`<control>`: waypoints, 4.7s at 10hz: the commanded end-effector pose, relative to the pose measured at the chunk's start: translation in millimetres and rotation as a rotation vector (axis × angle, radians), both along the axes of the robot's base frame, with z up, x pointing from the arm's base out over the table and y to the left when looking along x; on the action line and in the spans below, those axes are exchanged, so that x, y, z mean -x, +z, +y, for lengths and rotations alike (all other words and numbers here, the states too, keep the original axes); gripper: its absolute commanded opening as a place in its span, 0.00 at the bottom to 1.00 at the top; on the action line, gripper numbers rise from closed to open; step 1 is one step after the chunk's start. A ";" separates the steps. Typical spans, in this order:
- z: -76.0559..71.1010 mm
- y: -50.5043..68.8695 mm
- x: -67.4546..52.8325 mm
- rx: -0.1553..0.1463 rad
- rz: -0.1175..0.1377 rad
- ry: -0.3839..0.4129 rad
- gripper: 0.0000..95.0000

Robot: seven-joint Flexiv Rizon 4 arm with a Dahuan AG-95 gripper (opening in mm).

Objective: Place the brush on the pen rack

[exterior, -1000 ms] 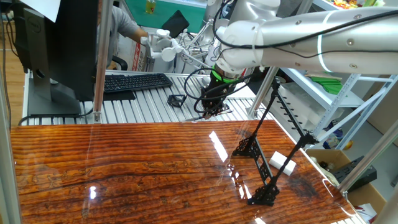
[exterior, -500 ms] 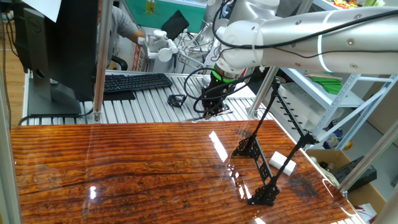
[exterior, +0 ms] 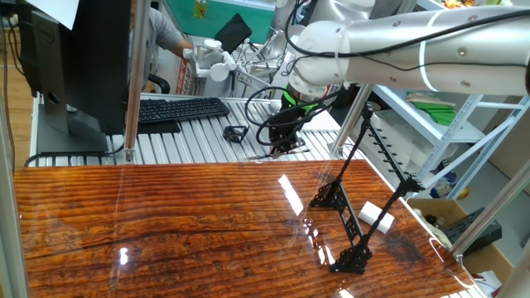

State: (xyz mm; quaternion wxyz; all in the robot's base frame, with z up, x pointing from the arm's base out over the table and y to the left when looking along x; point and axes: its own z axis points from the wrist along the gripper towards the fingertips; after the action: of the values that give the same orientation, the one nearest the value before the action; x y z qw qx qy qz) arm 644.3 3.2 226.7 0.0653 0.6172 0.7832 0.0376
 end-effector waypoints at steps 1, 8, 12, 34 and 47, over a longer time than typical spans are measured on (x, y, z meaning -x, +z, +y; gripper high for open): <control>-0.3 -0.1 1.3 0.002 -0.002 -0.010 0.00; -0.3 -0.1 1.3 0.006 0.057 0.002 0.00; -0.3 -0.1 1.3 0.038 0.071 0.034 0.00; -15.9 37.9 58.9 0.145 0.073 0.078 0.00; -49.7 57.2 112.4 0.170 -0.003 0.103 0.00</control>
State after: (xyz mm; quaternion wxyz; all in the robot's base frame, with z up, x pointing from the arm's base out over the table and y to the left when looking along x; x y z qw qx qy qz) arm 530.8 -46.7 283.7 0.1190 0.5674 0.8144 -0.0258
